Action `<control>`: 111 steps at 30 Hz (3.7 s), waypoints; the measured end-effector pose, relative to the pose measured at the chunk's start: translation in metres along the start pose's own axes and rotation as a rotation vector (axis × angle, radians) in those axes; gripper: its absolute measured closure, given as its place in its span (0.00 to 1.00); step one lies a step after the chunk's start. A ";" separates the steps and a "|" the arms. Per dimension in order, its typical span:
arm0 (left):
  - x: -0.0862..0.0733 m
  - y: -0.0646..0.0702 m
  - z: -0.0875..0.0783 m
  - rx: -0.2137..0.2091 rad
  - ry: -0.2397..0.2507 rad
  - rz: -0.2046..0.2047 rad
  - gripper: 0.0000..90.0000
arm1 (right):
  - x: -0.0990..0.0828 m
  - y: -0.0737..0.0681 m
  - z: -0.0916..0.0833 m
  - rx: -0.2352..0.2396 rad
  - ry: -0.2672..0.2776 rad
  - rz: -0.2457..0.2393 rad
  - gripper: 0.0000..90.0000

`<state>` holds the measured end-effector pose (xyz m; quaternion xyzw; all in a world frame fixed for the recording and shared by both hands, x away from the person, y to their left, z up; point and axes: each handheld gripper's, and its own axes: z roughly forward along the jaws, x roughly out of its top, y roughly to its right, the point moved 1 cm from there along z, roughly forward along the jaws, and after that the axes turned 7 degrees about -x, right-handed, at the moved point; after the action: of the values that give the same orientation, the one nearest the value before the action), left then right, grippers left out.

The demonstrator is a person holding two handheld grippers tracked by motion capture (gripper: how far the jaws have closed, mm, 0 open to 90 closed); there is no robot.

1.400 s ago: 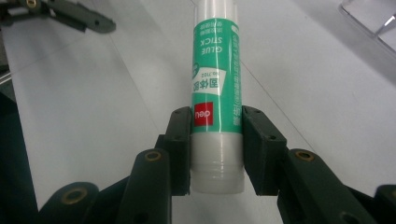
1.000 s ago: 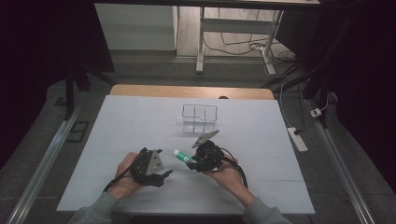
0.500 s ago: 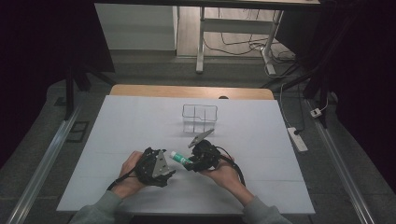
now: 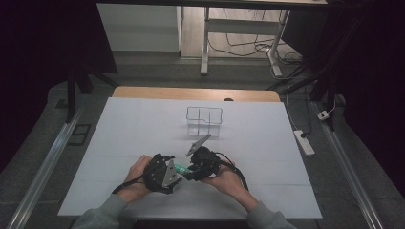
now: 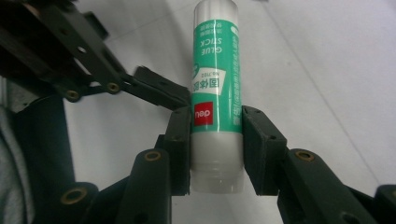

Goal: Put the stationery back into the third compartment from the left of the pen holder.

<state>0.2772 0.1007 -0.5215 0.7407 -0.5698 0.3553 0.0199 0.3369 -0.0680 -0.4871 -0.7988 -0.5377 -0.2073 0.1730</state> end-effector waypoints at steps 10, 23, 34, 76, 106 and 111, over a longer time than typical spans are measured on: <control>-0.002 0.002 0.003 -0.017 -0.037 0.051 0.58 | 0.001 -0.001 0.000 0.053 0.012 0.002 0.72; -0.003 0.003 0.002 -0.079 -0.020 0.042 0.73 | -0.001 0.005 -0.020 0.024 0.172 0.062 0.62; -0.015 -0.015 -0.005 -0.053 0.053 -0.101 0.73 | -0.005 0.006 -0.039 -0.117 0.374 0.079 0.44; -0.011 -0.015 -0.002 -0.131 0.180 -0.226 0.72 | -0.011 0.009 -0.025 -0.010 0.504 0.182 0.65; -0.056 -0.034 -0.026 -0.125 0.169 -0.470 0.34 | -0.014 0.015 -0.055 -0.173 0.571 0.134 0.72; -0.069 -0.032 -0.036 -0.118 0.165 -0.497 0.34 | -0.014 0.022 -0.067 -0.214 0.586 0.146 0.72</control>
<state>0.2801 0.1851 -0.5203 0.8240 -0.3868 0.3647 0.1960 0.3425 -0.1203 -0.4379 -0.7552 -0.3810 -0.4712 0.2499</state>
